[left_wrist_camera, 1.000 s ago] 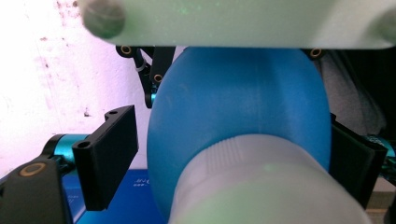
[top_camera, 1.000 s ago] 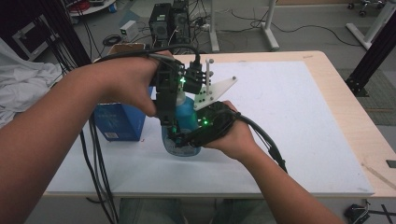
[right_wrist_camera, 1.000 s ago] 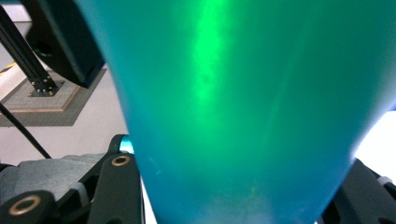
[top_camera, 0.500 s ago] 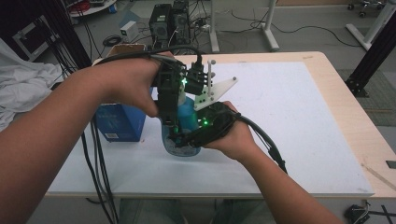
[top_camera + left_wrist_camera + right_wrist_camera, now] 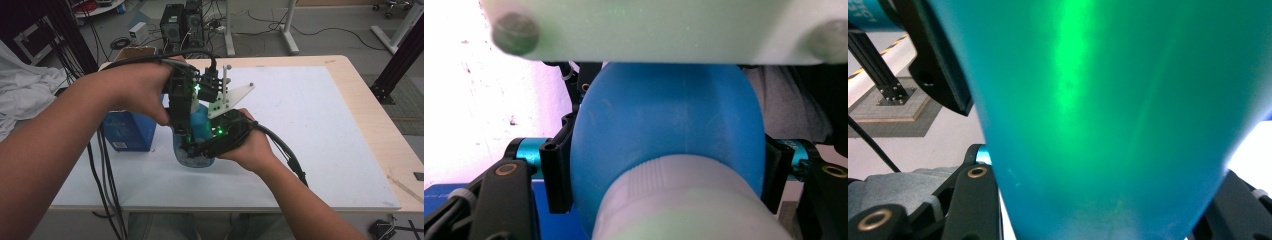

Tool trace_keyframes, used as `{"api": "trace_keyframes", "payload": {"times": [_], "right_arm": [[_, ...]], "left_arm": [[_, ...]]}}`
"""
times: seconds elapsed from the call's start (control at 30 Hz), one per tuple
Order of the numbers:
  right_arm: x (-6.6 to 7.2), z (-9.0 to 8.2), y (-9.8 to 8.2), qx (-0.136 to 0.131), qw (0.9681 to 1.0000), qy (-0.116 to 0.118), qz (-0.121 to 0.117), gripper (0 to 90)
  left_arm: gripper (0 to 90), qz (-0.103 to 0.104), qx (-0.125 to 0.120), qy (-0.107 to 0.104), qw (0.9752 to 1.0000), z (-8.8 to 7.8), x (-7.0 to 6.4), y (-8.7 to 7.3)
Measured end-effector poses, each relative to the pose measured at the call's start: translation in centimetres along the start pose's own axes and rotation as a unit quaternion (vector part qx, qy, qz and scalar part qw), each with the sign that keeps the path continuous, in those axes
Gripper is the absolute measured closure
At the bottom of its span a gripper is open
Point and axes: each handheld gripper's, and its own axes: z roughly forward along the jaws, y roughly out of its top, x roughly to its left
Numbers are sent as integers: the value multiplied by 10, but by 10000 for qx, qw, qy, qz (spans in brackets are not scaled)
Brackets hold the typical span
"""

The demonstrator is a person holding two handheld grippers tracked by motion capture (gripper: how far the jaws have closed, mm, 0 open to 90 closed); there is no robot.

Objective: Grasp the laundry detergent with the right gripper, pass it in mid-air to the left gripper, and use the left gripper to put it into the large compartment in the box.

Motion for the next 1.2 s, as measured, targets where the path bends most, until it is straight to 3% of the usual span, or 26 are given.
{"api": "trace_keyframes", "payload": {"times": [0.3, 0.6, 0.9, 1.0, 1.07, 1.2], "right_arm": [[0, 1, 0, -9, 10000, 12, -19, 473], [-1, 0, 0, -38, 10000, -5, -18, 473], [0, -2, 0, -57, 10000, 34, -65, 457], [-1, -4, 1, -72, 9999, 64, -53, 428], [-3, -7, 1, -159, 9998, 93, 20, 357], [-2, -13, -1, -56, 9999, 110, 121, 256]], "left_arm": [[371, 11, 12, 25, 10000, 0, 0, 0], [390, 59, 30, 154, 9999, -1, -2, 1], [393, 97, -1, 150, 9998, -3, -3, 3], [393, 107, -23, 148, 9998, -4, -3, 4], [393, 108, 18, 151, 9998, -4, -3, 4], [392, 76, 17, 146, 9999, -4, -1, 5]]}}
